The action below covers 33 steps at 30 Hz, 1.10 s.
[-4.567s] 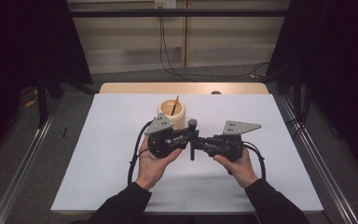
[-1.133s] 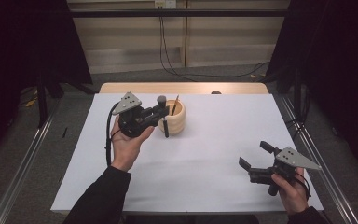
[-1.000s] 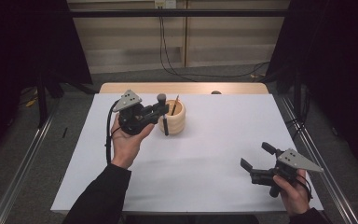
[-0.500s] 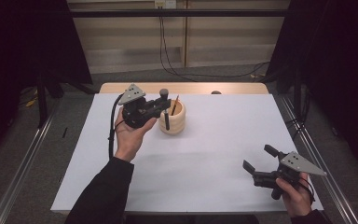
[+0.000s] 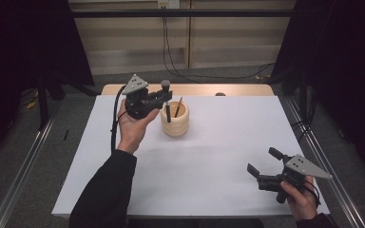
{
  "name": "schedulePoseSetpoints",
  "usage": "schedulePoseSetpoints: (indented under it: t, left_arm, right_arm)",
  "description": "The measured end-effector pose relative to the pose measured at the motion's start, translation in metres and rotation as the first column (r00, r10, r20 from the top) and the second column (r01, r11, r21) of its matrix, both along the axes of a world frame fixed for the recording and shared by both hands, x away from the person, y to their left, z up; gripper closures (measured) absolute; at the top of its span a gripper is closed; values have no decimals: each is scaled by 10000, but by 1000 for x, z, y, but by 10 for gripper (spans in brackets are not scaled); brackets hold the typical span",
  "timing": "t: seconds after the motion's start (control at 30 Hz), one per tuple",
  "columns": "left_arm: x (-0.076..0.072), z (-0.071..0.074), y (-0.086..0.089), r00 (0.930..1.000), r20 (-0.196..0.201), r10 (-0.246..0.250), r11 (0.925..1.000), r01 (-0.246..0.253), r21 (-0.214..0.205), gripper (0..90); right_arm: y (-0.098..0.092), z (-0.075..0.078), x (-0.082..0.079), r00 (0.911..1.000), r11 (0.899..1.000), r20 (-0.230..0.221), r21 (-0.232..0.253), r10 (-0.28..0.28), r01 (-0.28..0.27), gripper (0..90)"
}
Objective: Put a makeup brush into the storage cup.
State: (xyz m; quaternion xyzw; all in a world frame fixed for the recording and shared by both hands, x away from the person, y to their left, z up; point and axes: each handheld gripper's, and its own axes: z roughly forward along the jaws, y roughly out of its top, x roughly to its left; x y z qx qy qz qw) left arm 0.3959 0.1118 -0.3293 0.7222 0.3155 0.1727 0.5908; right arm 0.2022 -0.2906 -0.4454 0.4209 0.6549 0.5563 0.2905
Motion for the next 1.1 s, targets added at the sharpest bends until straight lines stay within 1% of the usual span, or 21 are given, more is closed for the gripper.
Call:
schedulePoseSetpoints:
  t: [0.03, 0.07, 0.13, 0.2, 0.23, 0.27, 0.3, 0.33, 0.37, 0.4, 0.47, 0.6, 0.63, 0.7, 0.77, 0.83, 0.87, 0.9, 0.93, 0.97, 1.1]
  left_arm:
    - [1, 1, 0, 9999, -35, 106, 9999, -106, 80, 775]
    - [4, 0, -1, 9999, -100, 101, 9999, -102, -52, 776]
    - [8, -1, -3, 10000, -85, 45, 10000, -45, -80, 776]
    - [11, -1, -5, 9999, -24, 102, 9999, -102, 31, 776]
    - [12, -1, -6, 9996, -21, 267, 9996, -267, 103, 776]
    - [15, -1, -7, 9999, 13, 127, 9999, -127, -1, 776]
    - [16, -1, -7, 9996, 14, 288, 9996, -288, 75, 776]
    - [18, -1, -8, 9998, -28, 189, 9998, -190, -73, 776]
    - [20, -1, -9, 9994, -10, 342, 9994, -342, 6, 775]
    - [22, -1, -8, 9997, 34, 259, 9997, -259, 25, 776]
    - [23, -1, -9, 9992, 98, 382, 9992, -383, 66, 776]
    - [28, -6, -11, 9993, 164, 326, 9994, -324, -120, 776]
    - [29, -7, -12, 9987, 116, 491, 9988, -490, -64, 775]
    - [32, -9, -12, 9992, 54, 392, 9992, -392, -112, 775]
    - [34, -11, -13, 9990, 166, 412, 9991, -410, -77, 775]
    - [35, -12, -12, 9992, 137, 375, 9990, -378, 236, 775]
    - [36, -14, -13, 9993, 138, 346, 9993, -348, 111, 775]
    - [36, -14, -13, 9988, 115, 475, 9985, -478, 275, 775]
    - [37, -16, -14, 9991, 113, 407, 9991, -408, 73, 775]
    - [37, -16, -15, 9991, 106, 419, 9989, -421, 210, 775]
    - [38, -21, -17, 9991, -30, 423, 9990, -422, 171, 775]
  right_arm:
    - [0, 0, 0, 10000, 10000, -61, -27, 61, -61, 0]
    - [0, 0, 0, 9999, 10000, -89, -21, 48, -49, 0]
    - [1, -1, 0, 10000, 10000, -25, -24, 89, -89, 0]
    - [0, -1, 0, 10000, 10000, -14, -39, 87, -87, 0]
    - [0, 0, 0, 9999, 9999, -26, -27, 123, -123, 0]
    - [0, -1, 0, 9999, 9999, -24, -37, 116, -116, 0]
    - [0, -1, 0, 9999, 9999, -24, -37, 116, -116, 0]
    - [-1, -1, 0, 9999, 9998, -20, -72, 162, -163, 0]
    - [0, -1, 0, 9998, 9998, -59, -54, 178, -179, 0]
    - [0, -1, 0, 9998, 9998, -60, -53, 186, -186, 0]
    - [0, -1, 0, 9998, 9998, -74, -37, 179, -180, 0]
    - [0, -1, 1, 9999, 9999, -68, 61, 123, -122, 0]
    - [0, 0, 1, 9998, 9998, -85, 81, 181, -181, 0]
    - [0, 0, 0, 9999, 9999, -81, 57, 136, -136, 0]
    - [0, 0, 0, 9999, 9999, -64, 3, 157, -157, 0]
    - [0, -1, 1, 9999, 9998, -26, -81, 155, -156, 0]
    - [-1, 0, 0, 9999, 9999, -46, -61, 153, -153, 0]
    - [0, 0, 0, 9999, 9999, -35, 8, 113, -113, 0]
    - [-1, 0, 0, 9999, 9999, -51, -6, 143, -143, 0]
    - [-1, 0, 1, 9999, 9999, -23, -21, 151, -151, 0]
    - [-1, 0, 0, 9998, 9999, -69, -3, 169, -169, 0]
